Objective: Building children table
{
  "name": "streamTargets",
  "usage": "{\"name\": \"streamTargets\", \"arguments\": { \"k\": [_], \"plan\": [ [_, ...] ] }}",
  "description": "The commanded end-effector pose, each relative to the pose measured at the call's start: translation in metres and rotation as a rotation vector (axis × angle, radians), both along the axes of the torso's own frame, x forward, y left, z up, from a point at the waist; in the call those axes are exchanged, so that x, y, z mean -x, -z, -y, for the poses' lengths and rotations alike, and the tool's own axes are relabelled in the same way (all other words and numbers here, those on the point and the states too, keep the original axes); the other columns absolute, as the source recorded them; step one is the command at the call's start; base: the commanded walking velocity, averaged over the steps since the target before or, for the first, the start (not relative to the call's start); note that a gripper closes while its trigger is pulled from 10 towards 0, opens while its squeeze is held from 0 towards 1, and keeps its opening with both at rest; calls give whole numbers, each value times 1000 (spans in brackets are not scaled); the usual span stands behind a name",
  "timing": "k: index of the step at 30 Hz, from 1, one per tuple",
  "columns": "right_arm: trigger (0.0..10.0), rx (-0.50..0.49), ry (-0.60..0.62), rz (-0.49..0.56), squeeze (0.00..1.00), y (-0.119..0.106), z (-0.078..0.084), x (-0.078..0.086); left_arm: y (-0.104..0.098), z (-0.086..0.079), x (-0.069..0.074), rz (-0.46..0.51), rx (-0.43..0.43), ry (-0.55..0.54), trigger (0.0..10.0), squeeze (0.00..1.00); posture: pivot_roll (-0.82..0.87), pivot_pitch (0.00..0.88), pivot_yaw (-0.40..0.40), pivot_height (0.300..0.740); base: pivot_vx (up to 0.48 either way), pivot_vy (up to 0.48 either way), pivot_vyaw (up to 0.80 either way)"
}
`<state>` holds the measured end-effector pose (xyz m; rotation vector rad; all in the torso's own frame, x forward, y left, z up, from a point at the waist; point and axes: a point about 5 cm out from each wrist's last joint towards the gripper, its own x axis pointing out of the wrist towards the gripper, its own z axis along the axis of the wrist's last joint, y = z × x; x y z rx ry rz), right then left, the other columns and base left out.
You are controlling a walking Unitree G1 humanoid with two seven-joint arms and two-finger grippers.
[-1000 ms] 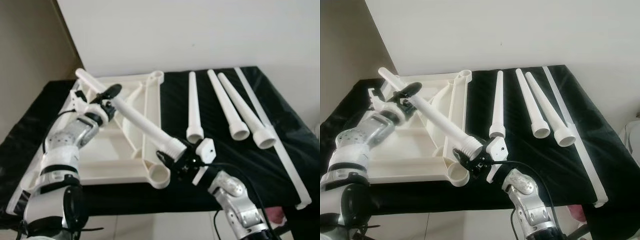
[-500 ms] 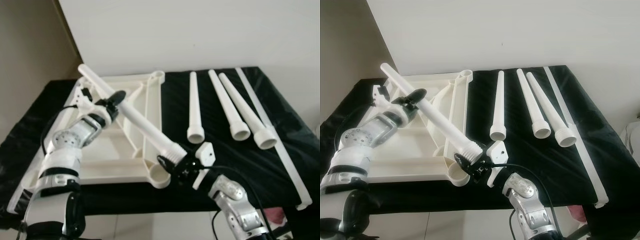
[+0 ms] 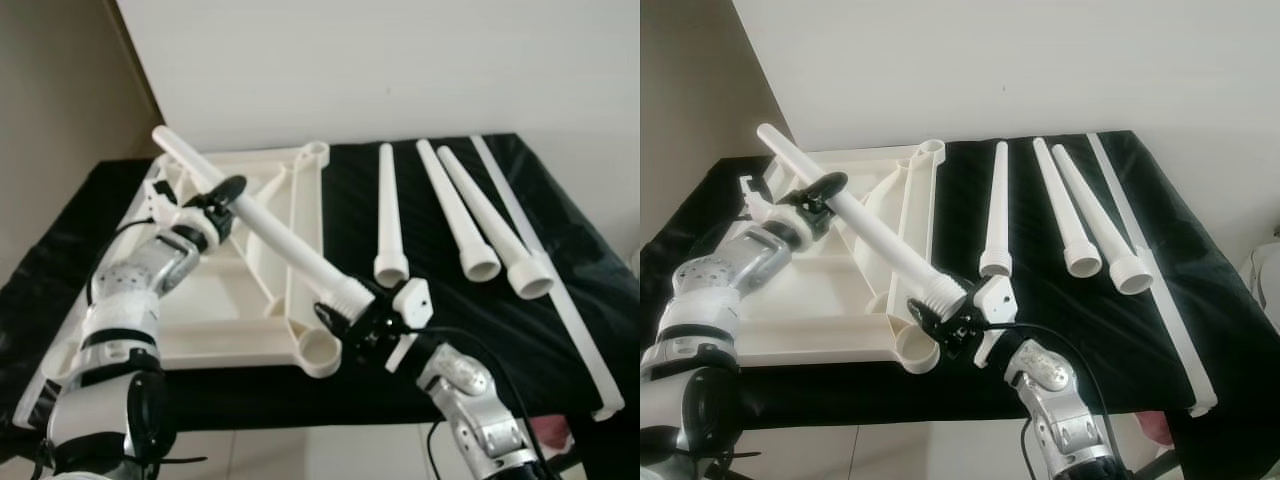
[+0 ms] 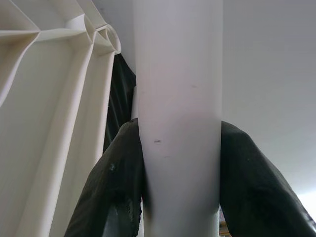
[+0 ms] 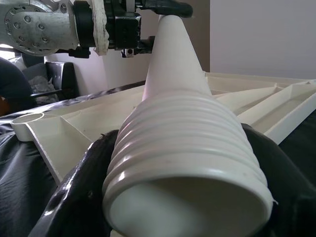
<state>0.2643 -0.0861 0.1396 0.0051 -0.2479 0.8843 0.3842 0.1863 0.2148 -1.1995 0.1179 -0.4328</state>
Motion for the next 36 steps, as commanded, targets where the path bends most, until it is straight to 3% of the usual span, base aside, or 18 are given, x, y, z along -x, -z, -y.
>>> {"name": "streamTargets", "arguments": {
  "k": [1, 8, 10, 14, 15, 21, 26, 32, 36],
  "plan": [
    [10000, -15, -5, 13, 1000, -5, 0, -1, -24, 4, 9, 382, 156, 159, 10000, 0, -107, 12, 94, 740, 0, 0, 0],
    [10000, -59, -20, -26, 1000, -4, 2, 2, -20, -5, 5, 327, 152, 107, 10000, 0, -106, 17, 92, 740, 0, 0, 0],
    [10000, -60, 10, -24, 1000, -5, 7, 5, -21, -12, 3, 340, 71, 81, 10000, 0, -111, 22, 90, 740, 0, 0, 0],
    [10000, -80, 52, -20, 1000, -12, 12, 2, -28, -14, 3, 381, -7, 84, 10000, 0, -113, 27, 85, 740, 0, 0, 0],
    [10000, -104, 53, -6, 0, -21, 16, 1, -34, -13, 2, 409, -82, 92, 10000, 0, -115, 29, 83, 740, 0, 0, 0],
    [10000, -122, 58, 26, 0, -40, 29, -6, -48, -15, -2, 461, -202, 77, 10000, 0, -119, 34, 80, 740, 0, 0, 0],
    [10000, -137, 28, 38, 0, -53, 26, -8, -66, -7, -6, 534, -321, 66, 10000, 0, -115, 35, 68, 740, 0, 0, 0],
    [10000, -31, 25, 43, 0, -69, 12, -23, -108, 17, -5, 690, -459, 56, 10000, 0, -107, 36, 64, 740, 0, 0, 0],
    [10000, 59, 62, 25, 0, -74, 5, -36, -117, 40, 0, 792, -582, 78, 10000, 0, -104, 35, 62, 740, 0, 0, 0]
  ]
}}
